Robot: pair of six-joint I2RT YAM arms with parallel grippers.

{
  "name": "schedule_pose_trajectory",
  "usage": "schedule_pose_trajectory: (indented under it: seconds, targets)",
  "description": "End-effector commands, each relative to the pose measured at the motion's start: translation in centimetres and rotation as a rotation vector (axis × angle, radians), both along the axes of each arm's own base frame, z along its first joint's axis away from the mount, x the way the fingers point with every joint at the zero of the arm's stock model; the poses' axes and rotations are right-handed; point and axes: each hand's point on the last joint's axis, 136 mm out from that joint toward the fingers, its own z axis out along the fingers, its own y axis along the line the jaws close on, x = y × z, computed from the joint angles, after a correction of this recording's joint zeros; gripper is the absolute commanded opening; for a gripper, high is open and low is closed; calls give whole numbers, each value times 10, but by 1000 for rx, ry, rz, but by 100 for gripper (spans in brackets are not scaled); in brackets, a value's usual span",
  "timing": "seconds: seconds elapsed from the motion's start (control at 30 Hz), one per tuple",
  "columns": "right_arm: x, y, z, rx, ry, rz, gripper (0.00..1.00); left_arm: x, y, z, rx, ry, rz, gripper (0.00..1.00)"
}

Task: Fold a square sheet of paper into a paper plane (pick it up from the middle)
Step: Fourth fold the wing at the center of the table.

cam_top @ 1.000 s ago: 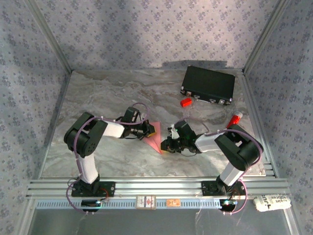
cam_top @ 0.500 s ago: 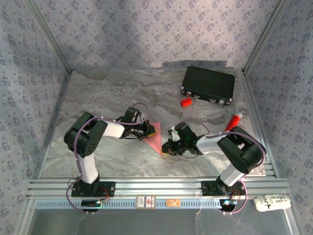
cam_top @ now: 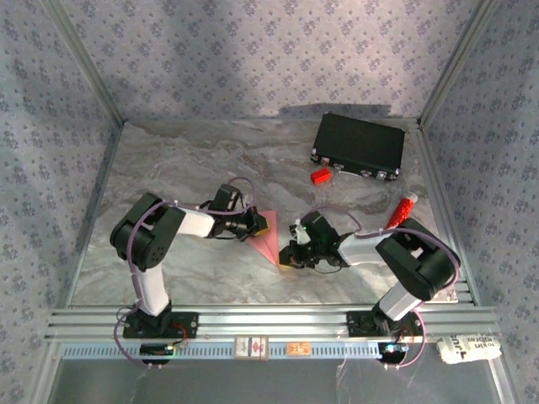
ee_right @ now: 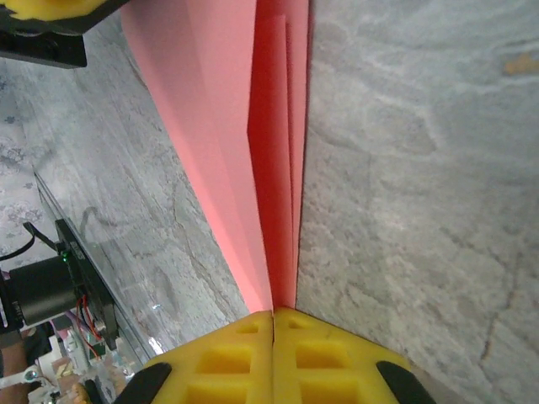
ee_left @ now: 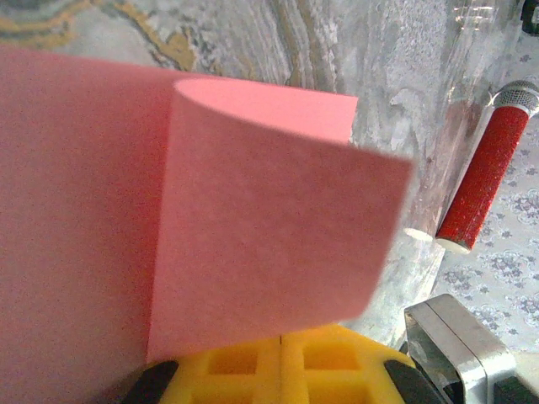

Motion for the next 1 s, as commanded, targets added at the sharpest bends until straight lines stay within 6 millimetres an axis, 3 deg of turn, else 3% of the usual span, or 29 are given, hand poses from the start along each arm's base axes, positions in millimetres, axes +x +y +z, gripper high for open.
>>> schedule_pose_trajectory:
  seconds: [0.0,0.23,0.47,0.77,0.97]
  targets:
    - [-33,-18,-25,-94,119,40,2,-15,15,-32,98,81,15,3]
    - [-35,-20,-22,-102,109,45,12,-15,16,-33,101,81,16,2]
    - [-43,-23,-30,-134,129,63,4,-16,16,-33,100,84,18,2]
    - [-44,-26,-24,-145,109,79,10,-17,17,-33,101,85,20,2]
    - [-48,-30,-31,-170,133,85,4,-19,18,-34,103,88,23,2]
